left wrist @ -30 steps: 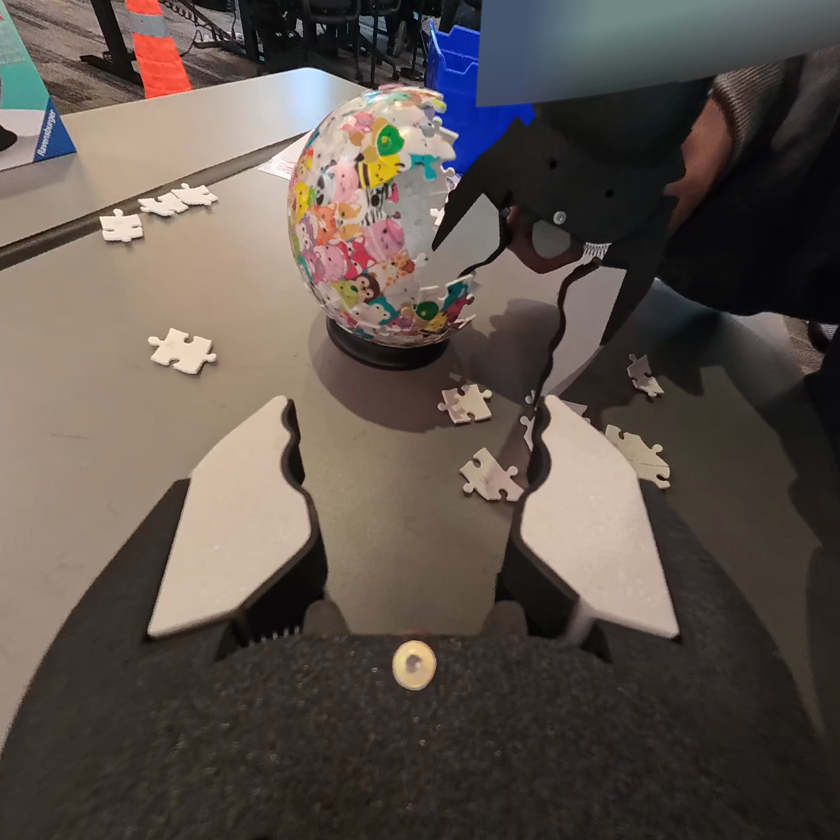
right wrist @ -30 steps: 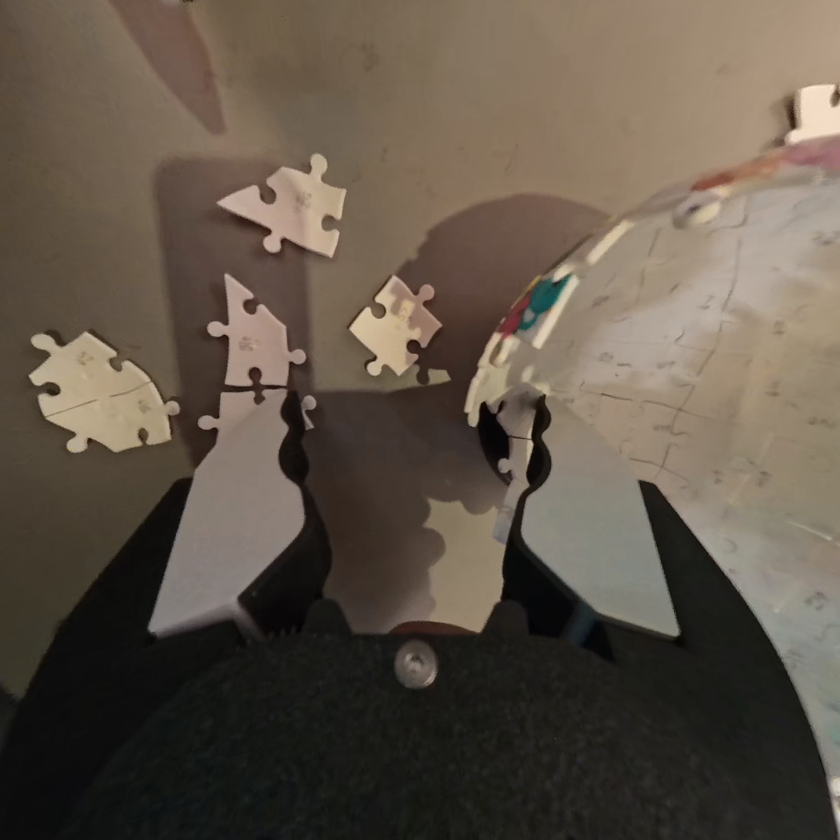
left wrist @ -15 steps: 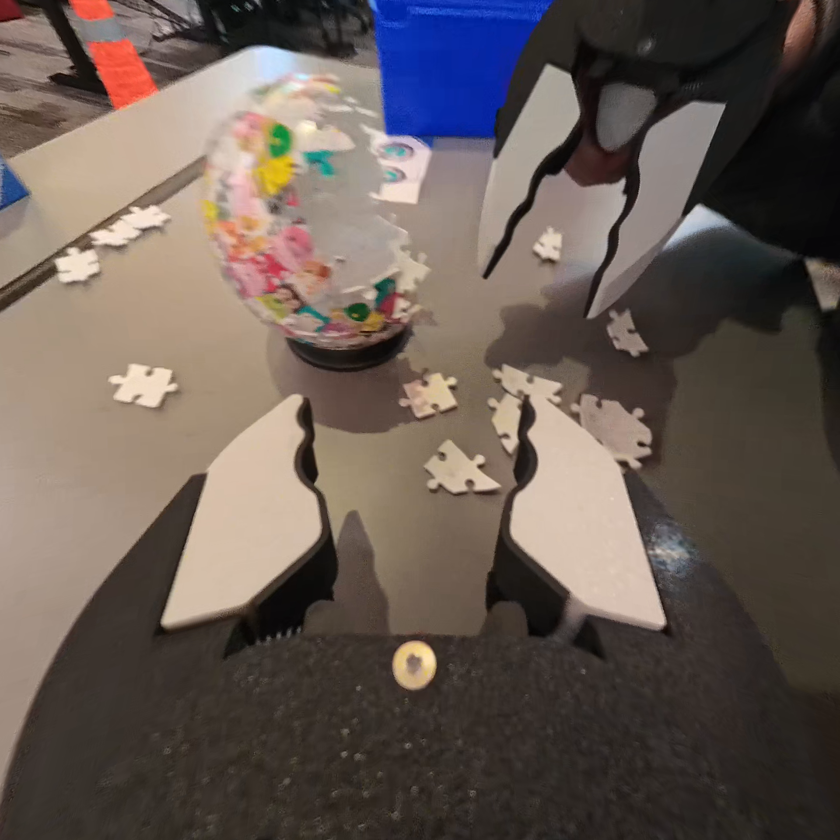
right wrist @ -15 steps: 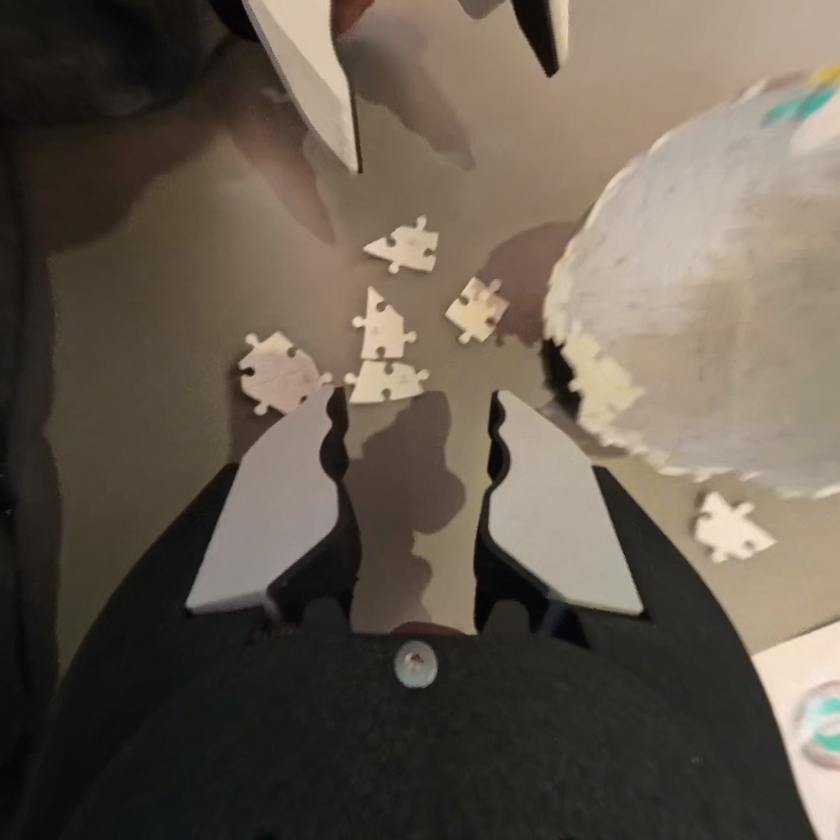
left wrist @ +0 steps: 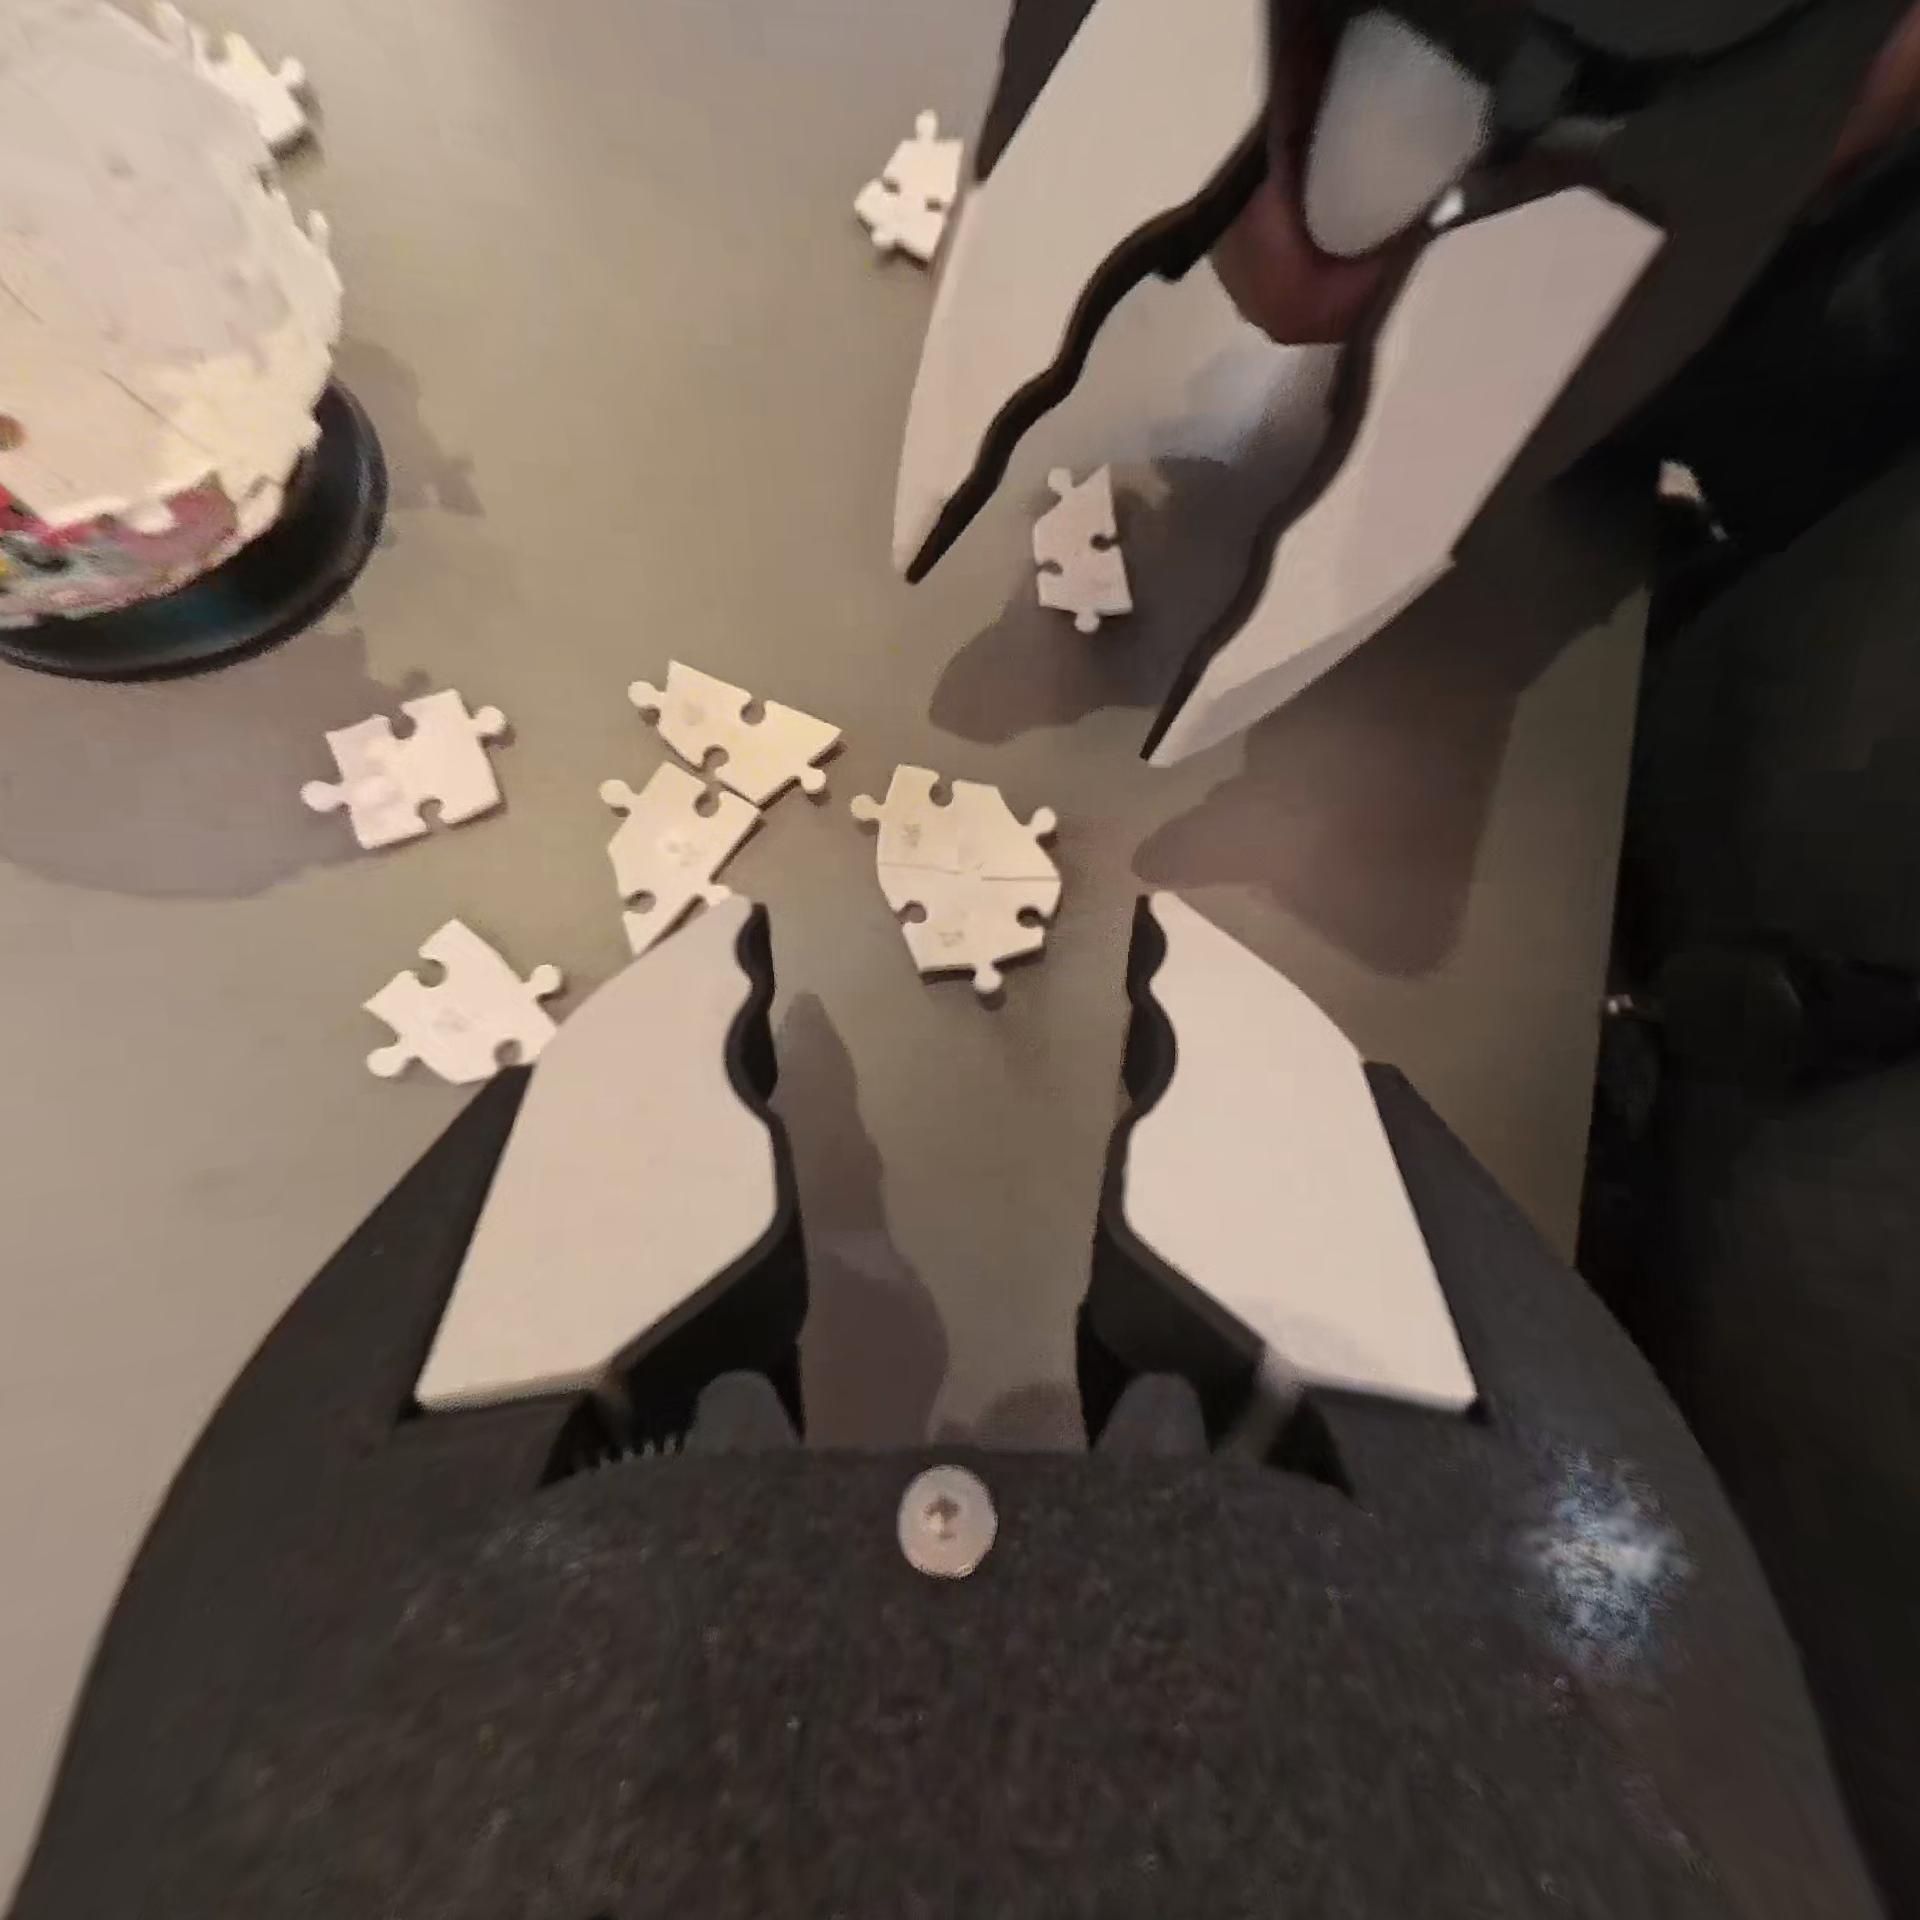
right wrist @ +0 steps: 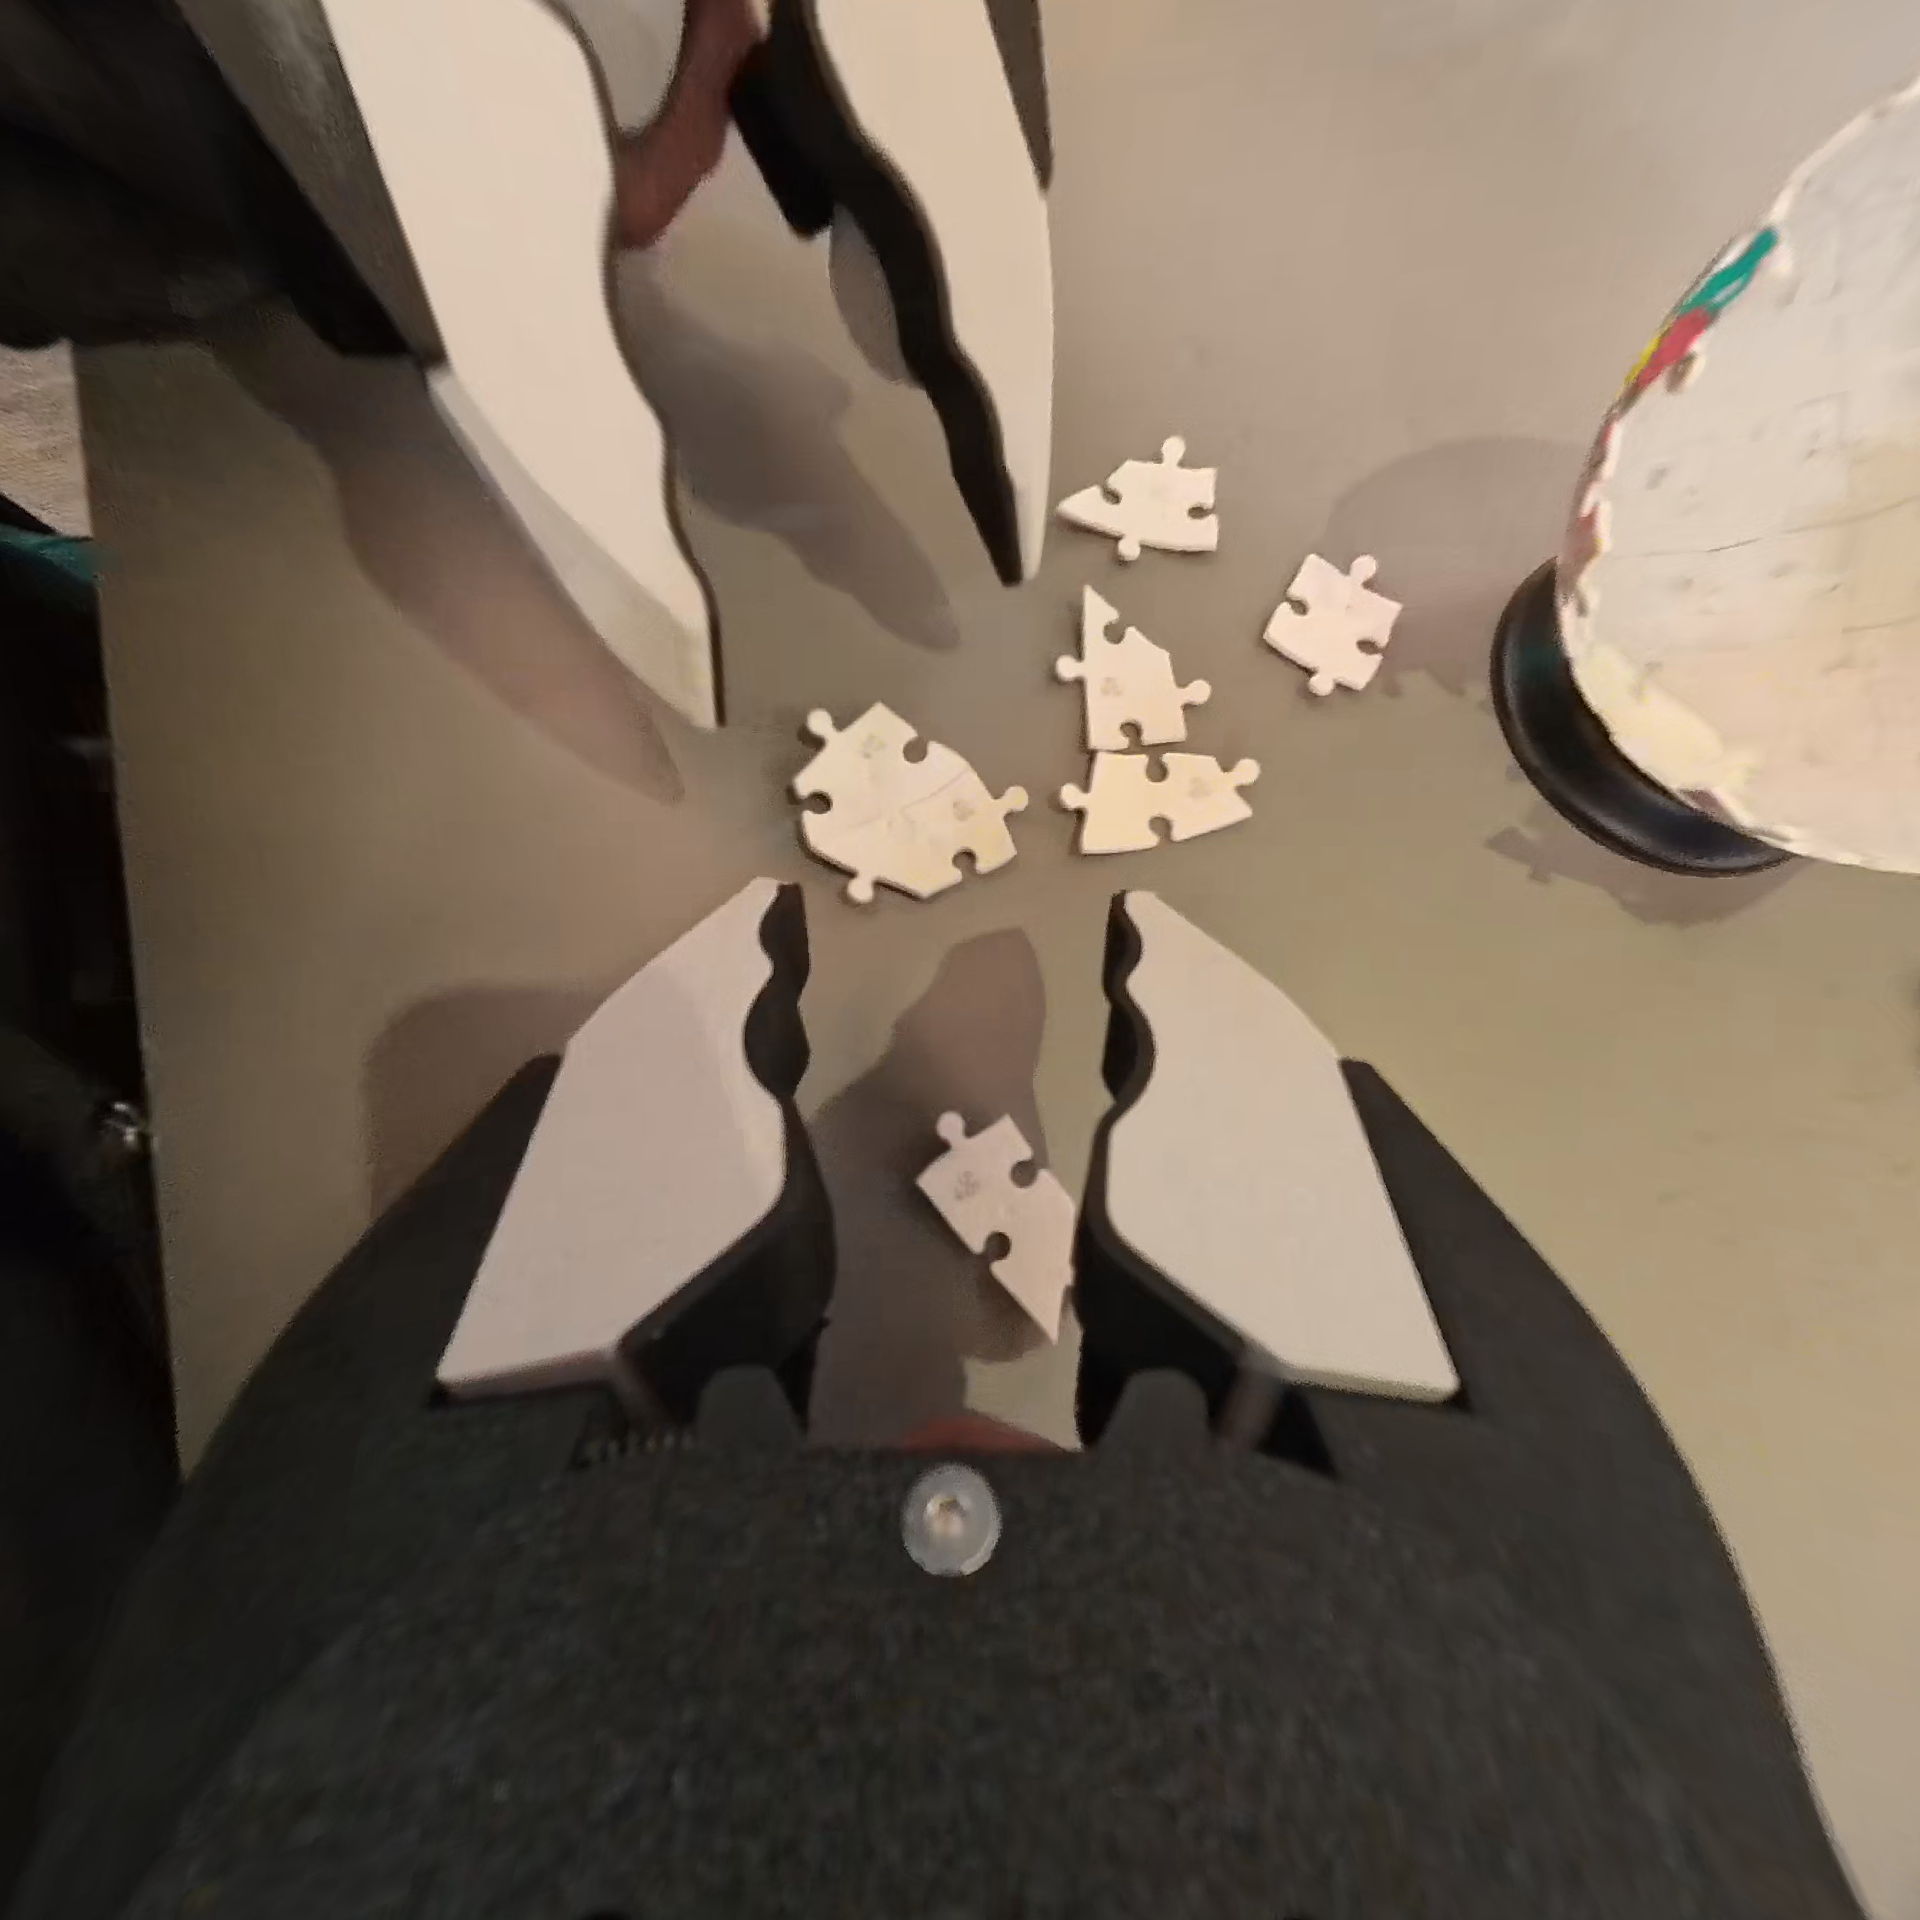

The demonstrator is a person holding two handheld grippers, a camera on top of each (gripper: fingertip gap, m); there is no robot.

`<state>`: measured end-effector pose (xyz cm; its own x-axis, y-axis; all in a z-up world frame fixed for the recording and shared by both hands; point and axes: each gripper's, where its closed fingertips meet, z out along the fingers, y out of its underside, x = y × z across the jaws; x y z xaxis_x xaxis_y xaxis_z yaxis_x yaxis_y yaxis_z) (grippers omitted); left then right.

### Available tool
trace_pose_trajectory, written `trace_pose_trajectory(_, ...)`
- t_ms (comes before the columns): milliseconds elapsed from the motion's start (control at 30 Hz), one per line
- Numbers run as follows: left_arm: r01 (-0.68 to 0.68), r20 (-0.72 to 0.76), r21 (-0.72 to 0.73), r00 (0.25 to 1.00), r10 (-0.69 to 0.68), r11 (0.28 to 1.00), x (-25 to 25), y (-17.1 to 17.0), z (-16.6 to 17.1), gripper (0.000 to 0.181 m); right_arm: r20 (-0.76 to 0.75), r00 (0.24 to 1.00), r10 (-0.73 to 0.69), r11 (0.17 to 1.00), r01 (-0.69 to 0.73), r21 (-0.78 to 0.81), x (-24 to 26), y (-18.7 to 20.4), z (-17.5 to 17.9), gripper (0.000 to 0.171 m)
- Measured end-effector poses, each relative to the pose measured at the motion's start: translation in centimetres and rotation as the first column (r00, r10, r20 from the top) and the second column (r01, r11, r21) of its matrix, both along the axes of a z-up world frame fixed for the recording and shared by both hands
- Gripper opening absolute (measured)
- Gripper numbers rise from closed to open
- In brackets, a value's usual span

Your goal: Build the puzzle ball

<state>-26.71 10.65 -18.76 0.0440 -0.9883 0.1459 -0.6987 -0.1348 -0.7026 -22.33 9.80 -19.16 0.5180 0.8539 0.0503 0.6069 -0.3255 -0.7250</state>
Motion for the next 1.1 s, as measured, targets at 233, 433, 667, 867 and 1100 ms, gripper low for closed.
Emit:
trace_pose_trajectory(233,-0.109,-0.145,0.143,0.981,0.13,0.984,0.8,-0.6,-3.4,0.073,-0.051,0.997,-0.055,0.997,0.058,0.055,2.3,-0.7,-0.6,0.035)
trace_pose_trajectory(433,-0.122,-0.13,0.142,0.982,0.14,0.982,1.5,-1.2,-3.5,0.059,-0.121,0.99,-0.074,0.995,0.082,0.058,3.2,-0.4,0.3,0.036)
trace_pose_trajectory(667,-0.061,-0.09,0.112,0.993,0.072,0.992,1.4,-1.5,-3.3,0.038,-0.08,0.996,-0.027,0.996,0.033,0.08,3.2,-0.9,-0.3,0.036)
trace_pose_trajectory(867,0.044,0.113,0.109,0.992,-0.057,0.993,2.4,-3.7,1.1,0.038,-0.264,0.96,0.095,0.995,-0.099,-0.004,1.3,-3.1,1.4,0.038)
trace_pose_trajectory(1100,0.311,0.377,-0.067,0.887,-0.265,0.948,2.2,-10.0,7.4,0.038,-0.436,0.763,0.477,0.874,-0.363,0.322,0.1,-8.1,9.0,0.035)
